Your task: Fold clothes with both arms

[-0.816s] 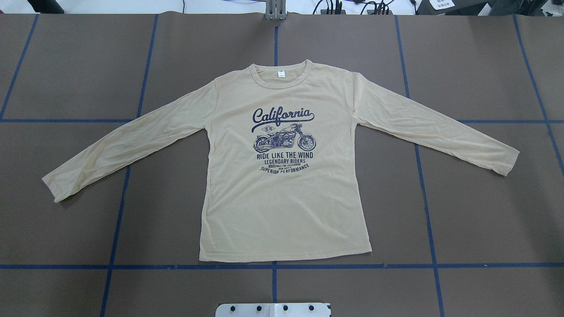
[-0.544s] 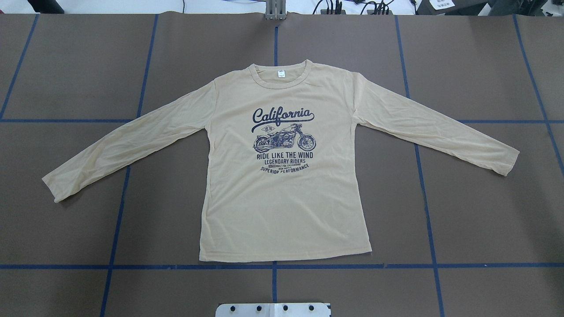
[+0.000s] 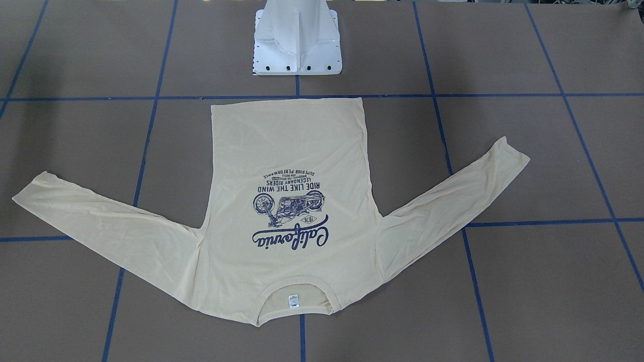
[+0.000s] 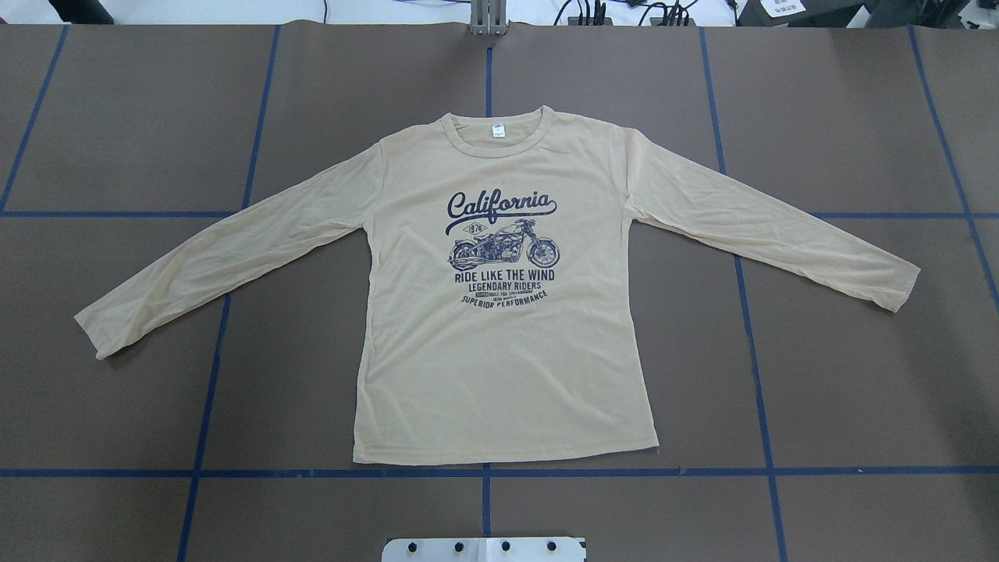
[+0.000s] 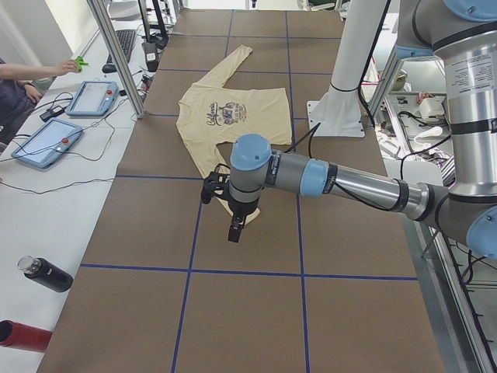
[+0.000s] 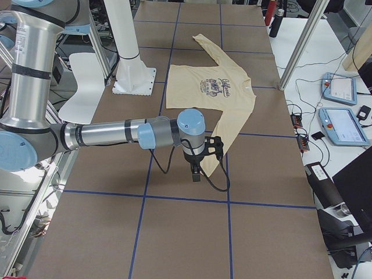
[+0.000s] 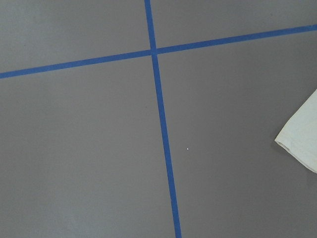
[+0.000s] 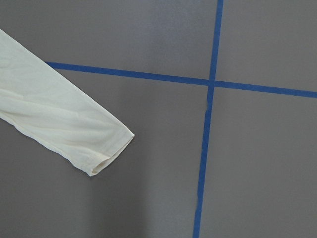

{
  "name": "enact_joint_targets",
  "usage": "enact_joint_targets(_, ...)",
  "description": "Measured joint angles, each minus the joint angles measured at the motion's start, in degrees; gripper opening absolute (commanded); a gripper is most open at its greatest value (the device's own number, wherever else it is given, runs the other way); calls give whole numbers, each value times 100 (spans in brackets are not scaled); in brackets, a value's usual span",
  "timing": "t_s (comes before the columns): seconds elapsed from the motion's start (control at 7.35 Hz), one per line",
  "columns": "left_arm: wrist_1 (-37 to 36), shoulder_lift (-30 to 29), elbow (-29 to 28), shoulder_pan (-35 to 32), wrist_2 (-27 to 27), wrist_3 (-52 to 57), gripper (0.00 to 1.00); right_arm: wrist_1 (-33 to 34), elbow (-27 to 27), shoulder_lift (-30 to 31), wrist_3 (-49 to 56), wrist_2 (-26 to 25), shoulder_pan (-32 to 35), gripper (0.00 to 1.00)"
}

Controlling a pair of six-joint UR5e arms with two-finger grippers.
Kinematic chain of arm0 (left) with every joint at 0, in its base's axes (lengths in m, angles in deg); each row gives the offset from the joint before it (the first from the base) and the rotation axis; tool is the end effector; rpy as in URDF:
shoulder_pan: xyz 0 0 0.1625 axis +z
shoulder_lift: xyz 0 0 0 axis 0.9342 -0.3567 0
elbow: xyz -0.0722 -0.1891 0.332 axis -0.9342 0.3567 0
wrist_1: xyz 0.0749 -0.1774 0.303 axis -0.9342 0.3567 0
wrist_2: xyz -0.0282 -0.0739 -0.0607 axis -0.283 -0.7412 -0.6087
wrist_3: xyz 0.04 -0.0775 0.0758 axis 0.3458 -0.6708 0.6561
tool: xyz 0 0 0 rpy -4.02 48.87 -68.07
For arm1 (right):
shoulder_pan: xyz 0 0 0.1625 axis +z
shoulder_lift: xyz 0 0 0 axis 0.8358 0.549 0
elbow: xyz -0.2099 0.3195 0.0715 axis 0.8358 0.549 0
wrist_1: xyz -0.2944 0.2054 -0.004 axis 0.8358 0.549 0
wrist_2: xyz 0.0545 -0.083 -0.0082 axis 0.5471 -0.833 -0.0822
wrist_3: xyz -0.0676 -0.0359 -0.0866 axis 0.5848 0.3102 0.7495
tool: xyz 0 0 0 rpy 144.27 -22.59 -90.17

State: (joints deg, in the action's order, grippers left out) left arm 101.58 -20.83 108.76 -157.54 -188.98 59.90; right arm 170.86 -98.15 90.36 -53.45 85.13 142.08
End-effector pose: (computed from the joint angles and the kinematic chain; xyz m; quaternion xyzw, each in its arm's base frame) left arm -0.0441 -0.3691 0.5171 0.1141 0.3644 0.0775 0.9210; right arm 0.0232 -0.3739 0.5555 0.0637 -0.3793 -0.0282 0.9227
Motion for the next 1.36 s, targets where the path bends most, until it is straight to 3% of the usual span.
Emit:
enact_joint_targets(0.27,123,-619,-91,12,12,-15,100,-174,106,-301,-431,-21,-344,100)
enact_joint_targets(0.54,399,-999,-392,38,-24,-15,100,-853,633,-673,-1084,-33,-844,100)
enact_joint_targets(1.09,529,-1137,-549,55,-40,-4,100,-3656,2115,-962,-3234,-447,-1872,97)
enact_joint_targets(1.36,530,-1136,-545,55,-40,-1,100,-4274,2572,-953,-3473,-671,-2030,83)
